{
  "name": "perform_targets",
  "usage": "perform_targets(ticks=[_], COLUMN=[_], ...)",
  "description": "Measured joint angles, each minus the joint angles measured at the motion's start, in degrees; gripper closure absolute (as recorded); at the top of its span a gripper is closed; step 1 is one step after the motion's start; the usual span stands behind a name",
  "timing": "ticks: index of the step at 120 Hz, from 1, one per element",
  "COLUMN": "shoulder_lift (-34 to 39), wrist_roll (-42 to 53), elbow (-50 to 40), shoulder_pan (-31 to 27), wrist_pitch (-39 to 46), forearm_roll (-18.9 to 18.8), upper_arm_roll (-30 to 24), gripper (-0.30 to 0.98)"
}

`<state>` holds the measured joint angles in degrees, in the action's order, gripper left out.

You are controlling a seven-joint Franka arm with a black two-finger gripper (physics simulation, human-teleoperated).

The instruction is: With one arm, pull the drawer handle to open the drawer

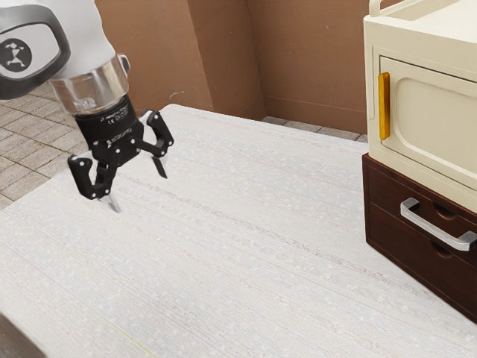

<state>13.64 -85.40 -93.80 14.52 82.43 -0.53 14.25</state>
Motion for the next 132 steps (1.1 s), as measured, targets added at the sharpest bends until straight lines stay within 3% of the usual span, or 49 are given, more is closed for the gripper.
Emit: perform_targets(ticks=[24, 55, 113, 132], shoulder_lift=[-0.4, -5.0, -16.3, -18.6], wrist_roll=[-1.0, -1.8, -2.7, -2.6], elbow=[-1.7, -1.9, 3.5, 5.0], shoulder_pan=[3.0, 20.0, 19.3, 15.7], wrist_pitch=[3.4, 7.2, 19.0, 22.0], forearm_roll=[-0.4, -0.5, 2.3, 3.6], upper_arm_roll=[0.4, 3.7, 0.8, 0.2], gripper=[0.0, 0.0, 0.0, 0.0])
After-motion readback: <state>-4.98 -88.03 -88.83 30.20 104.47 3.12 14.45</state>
